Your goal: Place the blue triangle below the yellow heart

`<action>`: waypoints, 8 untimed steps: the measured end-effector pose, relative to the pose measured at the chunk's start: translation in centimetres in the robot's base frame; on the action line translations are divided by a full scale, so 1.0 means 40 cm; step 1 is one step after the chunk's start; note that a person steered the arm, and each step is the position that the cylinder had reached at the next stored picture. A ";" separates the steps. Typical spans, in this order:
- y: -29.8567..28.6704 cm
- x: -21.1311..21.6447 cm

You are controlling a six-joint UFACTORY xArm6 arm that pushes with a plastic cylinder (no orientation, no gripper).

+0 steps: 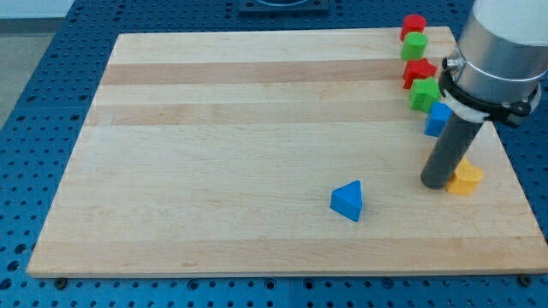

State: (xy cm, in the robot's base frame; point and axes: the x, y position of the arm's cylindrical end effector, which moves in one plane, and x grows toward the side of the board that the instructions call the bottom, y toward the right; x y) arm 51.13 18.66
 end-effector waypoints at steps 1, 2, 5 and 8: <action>-0.025 -0.009; -0.080 -0.018; -0.313 -0.035; -0.330 0.015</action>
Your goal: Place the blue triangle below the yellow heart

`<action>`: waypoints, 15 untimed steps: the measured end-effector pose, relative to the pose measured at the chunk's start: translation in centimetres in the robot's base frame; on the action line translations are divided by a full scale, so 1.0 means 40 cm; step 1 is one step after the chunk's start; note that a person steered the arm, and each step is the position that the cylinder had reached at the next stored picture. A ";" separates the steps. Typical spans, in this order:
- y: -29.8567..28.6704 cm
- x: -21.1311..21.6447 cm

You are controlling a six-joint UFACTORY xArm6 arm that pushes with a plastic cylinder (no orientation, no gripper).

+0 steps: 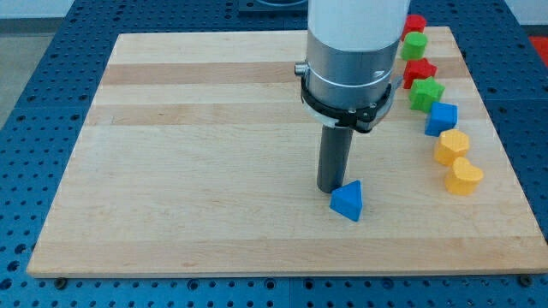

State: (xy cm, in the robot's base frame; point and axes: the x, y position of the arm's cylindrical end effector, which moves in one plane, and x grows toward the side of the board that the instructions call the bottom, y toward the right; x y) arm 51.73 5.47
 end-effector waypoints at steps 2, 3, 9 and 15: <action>0.000 0.059; 0.000 0.082; 0.023 0.156; 0.132 0.125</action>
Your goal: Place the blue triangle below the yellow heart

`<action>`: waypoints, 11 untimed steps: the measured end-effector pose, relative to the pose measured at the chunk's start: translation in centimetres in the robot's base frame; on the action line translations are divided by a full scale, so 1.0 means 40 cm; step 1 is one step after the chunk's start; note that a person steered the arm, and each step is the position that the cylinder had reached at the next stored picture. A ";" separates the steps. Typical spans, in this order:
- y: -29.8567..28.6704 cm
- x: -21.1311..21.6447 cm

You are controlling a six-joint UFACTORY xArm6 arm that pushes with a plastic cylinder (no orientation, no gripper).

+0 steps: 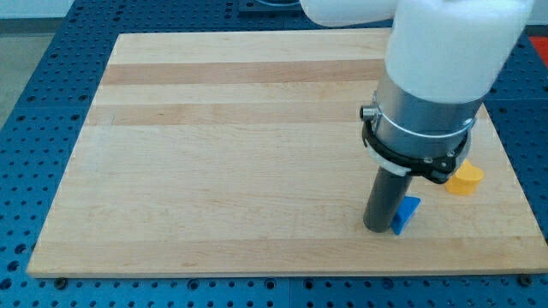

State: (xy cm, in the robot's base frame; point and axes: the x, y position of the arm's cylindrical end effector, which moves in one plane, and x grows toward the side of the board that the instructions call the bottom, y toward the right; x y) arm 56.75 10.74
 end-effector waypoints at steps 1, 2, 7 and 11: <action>0.002 -0.019; 0.007 -0.023; 0.171 -0.023; 0.189 -0.019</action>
